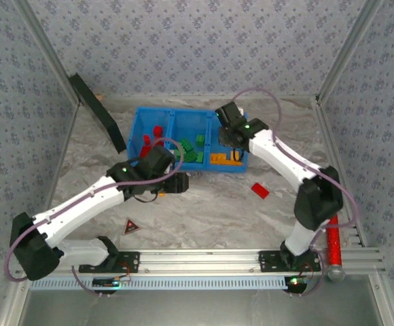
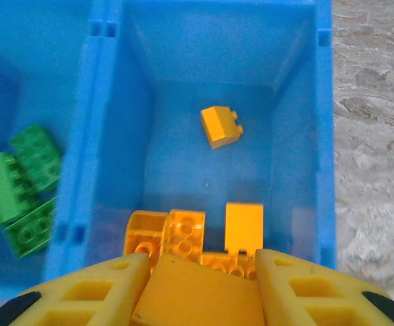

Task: Sort the legos into containers by color
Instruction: Place the lego in the container, then pick up the lego from the middle-right of the table.

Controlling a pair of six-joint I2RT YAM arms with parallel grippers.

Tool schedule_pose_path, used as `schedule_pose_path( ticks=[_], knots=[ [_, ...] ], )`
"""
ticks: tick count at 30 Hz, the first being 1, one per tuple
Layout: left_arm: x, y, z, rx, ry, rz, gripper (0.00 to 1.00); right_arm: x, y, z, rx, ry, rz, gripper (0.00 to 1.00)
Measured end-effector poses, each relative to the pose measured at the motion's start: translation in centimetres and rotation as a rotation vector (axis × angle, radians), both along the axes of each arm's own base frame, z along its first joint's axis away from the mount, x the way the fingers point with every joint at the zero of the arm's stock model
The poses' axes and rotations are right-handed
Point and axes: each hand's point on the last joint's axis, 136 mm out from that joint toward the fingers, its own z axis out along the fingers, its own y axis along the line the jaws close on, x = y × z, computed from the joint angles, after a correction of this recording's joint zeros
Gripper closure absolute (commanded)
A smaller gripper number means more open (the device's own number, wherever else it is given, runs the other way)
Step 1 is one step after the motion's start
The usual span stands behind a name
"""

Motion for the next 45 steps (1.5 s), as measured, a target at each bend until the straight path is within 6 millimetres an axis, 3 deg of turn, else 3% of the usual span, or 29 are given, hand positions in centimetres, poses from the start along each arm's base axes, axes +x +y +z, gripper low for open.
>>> schedule_pose_path(
  ticks=[4,8,14,18,24,27,30,34,38,41,45],
  knots=[
    [-1.4,-2.6,-0.7,-0.005,0.020,0.006,0.29,2.2,0.7,-5.1,-0.064,0.051,0.022,0.74],
    [-1.8,-6.4,-1.4,0.016,0.060,0.011,0.25,3.1,1.1,-8.1,-0.075,0.092,0.043,0.65],
    [-1.8,-13.4,-0.2,0.002,0.092,0.012,0.15,4.5,0.2,-8.0,-0.024,0.083,0.051,0.36],
    [-1.9,-16.1,0.3,-0.020,0.110,0.027,0.14,4.9,-0.3,-7.0,0.017,0.071,0.081,0.26],
    [-1.5,-17.8,-1.7,0.021,0.167,0.074,0.15,4.3,-0.2,-4.1,0.093,0.039,0.130,0.20],
    [-1.7,-19.3,-2.7,0.036,0.194,0.097,0.18,3.8,-0.6,-1.8,0.152,0.007,0.144,0.19],
    [-2.5,-21.2,-3.8,0.034,0.228,0.118,0.22,3.6,-1.9,2.0,0.221,-0.052,0.144,0.19],
    [-3.2,-24.1,-5.3,0.022,0.263,0.155,0.24,2.5,-4.3,8.5,0.307,-0.168,0.144,0.18],
    [-2.3,-27.5,-6.2,-0.008,0.276,0.199,0.25,0.1,-6.0,13.7,0.354,-0.268,0.155,0.15],
    [-0.7,-29.9,-6.5,-0.036,0.279,0.232,0.25,-1.8,-6.9,15.4,0.360,-0.299,0.163,0.13],
    [1.7,-31.5,-7.0,-0.077,0.275,0.278,0.26,-4.0,-9.6,14.7,0.353,-0.293,0.121,0.13]
  ],
)
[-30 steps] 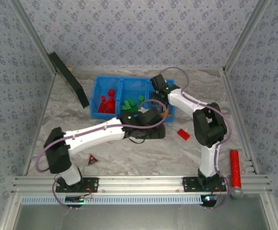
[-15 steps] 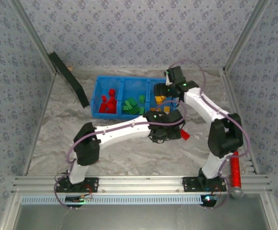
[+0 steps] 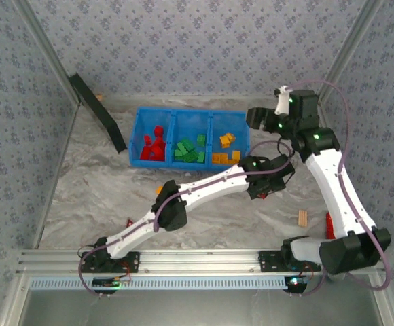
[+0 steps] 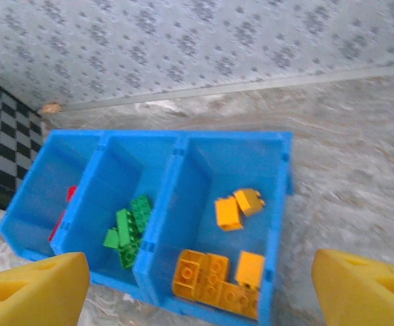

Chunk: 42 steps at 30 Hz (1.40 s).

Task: Sort the legos into containers by color
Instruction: Pick up the lego from the middle-right of the table.

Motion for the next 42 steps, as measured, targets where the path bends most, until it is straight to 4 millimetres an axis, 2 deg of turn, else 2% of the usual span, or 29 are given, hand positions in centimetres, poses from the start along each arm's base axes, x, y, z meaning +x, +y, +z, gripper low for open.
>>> schedule_pose_path(
  ticks=[4,8,14,19,25,29,33,38,42],
  knots=[
    [0.8,1.4,-1.9,0.045,0.050,0.061,0.26,-0.8,-3.1,-2.2,-0.005,0.059,-0.065,0.12],
    [1.3,2.4,-3.1,0.073,0.090,0.107,0.26,-1.0,-4.5,-4.2,0.015,0.108,-0.087,0.11],
    [0.9,2.3,-4.2,0.074,0.134,0.130,0.27,-1.1,-4.8,-4.4,0.039,0.117,-0.079,0.10],
    [0.8,2.3,-6.2,0.088,0.168,0.144,0.27,-0.8,-5.2,-4.2,0.055,0.104,-0.081,0.10],
    [2.1,1.7,-6.8,0.047,0.182,0.163,0.31,-0.5,-5.3,-4.7,0.071,0.111,-0.074,0.10],
    [2.0,1.9,-7.0,0.047,0.214,0.165,0.39,-0.2,-5.2,-5.4,0.078,0.129,-0.069,0.09],
    [1.8,2.6,-7.4,0.067,0.248,0.167,0.61,0.3,-5.6,-6.1,0.082,0.149,-0.078,0.08],
    [1.5,2.8,-7.4,0.065,0.296,0.148,0.74,0.5,-6.2,-6.5,0.087,0.161,-0.095,0.07],
    [1.3,2.8,-7.4,0.063,0.315,0.114,0.81,0.6,-6.8,-6.5,0.089,0.162,-0.111,0.06]
  ],
)
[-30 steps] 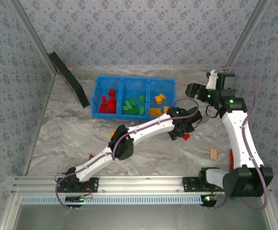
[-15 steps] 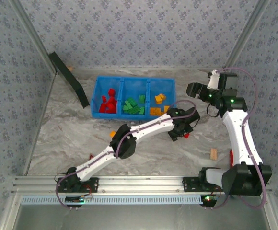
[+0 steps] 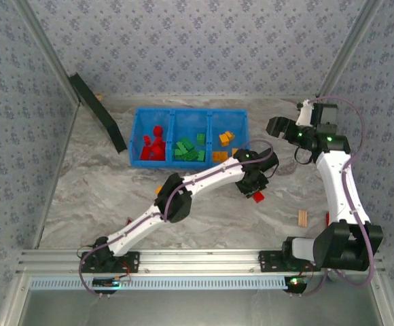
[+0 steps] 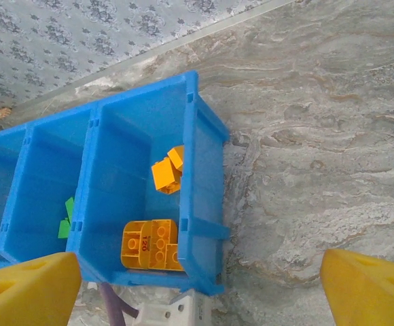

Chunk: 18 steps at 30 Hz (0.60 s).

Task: Sort the legos into containers by color
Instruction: Pick up the lego from the middle-right of the table.

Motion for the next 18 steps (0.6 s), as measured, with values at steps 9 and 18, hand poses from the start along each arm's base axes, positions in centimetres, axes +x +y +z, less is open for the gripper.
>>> schedule_pose_path(
  ticks=[9,18],
  knots=[
    [-1.2,5.9,1.1,0.108,0.014,-0.161,0.85,0.0,-2.0,-0.6,0.016,0.004,-0.047,0.04],
    [3.8,15.5,12.5,0.043,-0.204,-0.171,0.87,-2.7,2.5,-5.8,0.030,0.107,0.063,0.05]
  ],
)
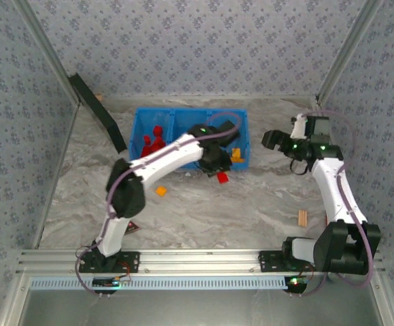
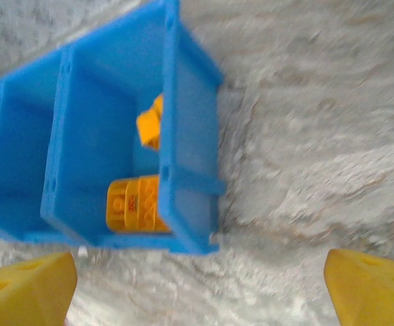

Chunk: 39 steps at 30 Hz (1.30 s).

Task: Sort the legos into containers by color
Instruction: Place the lego on the lego.

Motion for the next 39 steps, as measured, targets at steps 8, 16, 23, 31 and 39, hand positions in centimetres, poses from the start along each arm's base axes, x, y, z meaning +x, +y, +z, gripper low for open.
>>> schedule_pose_path(
  ticks=[8,16,23,31,39],
  knots=[
    [5.7,12.1,5.1,0.054,-0.224,0.095,0.86,-4.5,8.4,-1.1,-0.045,-0.005,0.227,0.08],
    [10.5,19.9,2.8,0.127,-0.250,0.159,0.87,-10.4,21.3,-5.8,-0.097,0.141,0.516,0.08],
    [12.3,23.5,0.7,0.131,-0.232,0.195,0.85,-12.3,30.3,-9.0,-0.221,0.167,0.701,0.08],
    [14.1,24.7,-3.3,0.157,-0.174,0.186,0.68,-11.4,35.8,-9.5,-0.307,0.068,0.824,0.08],
    [14.4,24.6,-5.4,0.171,-0.134,0.167,0.45,-9.7,37.7,-11.9,-0.423,0.018,0.883,0.07]
  ],
)
